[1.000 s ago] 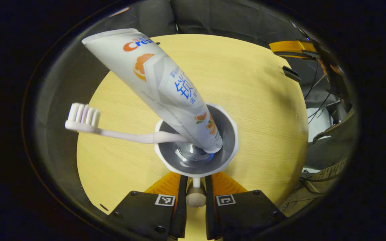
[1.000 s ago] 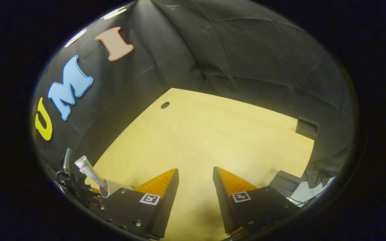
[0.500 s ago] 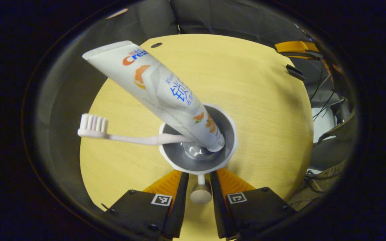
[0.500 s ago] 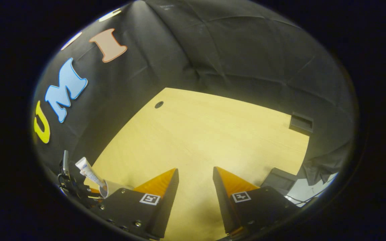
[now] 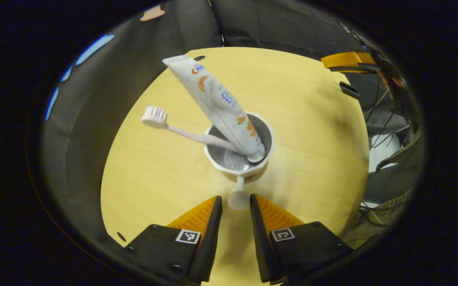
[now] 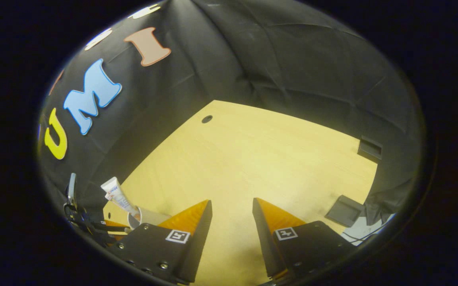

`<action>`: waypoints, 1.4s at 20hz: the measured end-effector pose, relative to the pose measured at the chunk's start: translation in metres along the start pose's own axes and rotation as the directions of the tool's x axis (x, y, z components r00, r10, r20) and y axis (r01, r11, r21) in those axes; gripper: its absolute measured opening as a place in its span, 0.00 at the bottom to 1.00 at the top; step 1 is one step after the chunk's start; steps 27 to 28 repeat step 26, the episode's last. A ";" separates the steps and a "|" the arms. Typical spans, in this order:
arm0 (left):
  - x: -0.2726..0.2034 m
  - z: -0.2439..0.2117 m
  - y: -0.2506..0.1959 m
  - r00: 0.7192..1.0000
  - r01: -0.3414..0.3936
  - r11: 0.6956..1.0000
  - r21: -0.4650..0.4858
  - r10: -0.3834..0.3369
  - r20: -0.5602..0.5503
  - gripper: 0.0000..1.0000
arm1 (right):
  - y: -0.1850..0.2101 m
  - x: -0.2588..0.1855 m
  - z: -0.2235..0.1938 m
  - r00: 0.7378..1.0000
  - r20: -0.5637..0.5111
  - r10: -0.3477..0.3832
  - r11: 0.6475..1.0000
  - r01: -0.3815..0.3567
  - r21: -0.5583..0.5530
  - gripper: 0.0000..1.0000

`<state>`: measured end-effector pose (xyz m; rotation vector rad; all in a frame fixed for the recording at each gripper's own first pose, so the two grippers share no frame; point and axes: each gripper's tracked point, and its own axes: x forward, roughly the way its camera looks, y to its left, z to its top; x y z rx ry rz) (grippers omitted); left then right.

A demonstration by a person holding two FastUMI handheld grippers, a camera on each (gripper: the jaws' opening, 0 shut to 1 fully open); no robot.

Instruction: Put the toothbrush and toothpaste on the desktop into the cup, then pick up the cup and place it on the coaster on the desktop.

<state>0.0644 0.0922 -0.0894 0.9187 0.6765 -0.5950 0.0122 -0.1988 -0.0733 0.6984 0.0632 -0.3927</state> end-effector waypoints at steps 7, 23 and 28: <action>-0.062 -0.020 0.007 0.983 -0.119 0.985 -0.127 0.135 0.122 0.63 | 0.072 -0.024 0.014 0.994 0.025 0.103 0.987 -0.099 -0.129 0.63; -0.225 -0.007 0.039 0.689 -0.236 0.640 -0.731 0.641 0.338 0.63 | 0.261 -0.113 0.022 0.888 0.090 0.450 0.742 -0.316 -0.591 0.63; -0.248 0.000 0.045 0.618 -0.252 0.570 -0.782 0.717 0.323 0.63 | 0.276 -0.123 0.022 0.868 0.106 0.486 0.695 -0.310 -0.649 0.63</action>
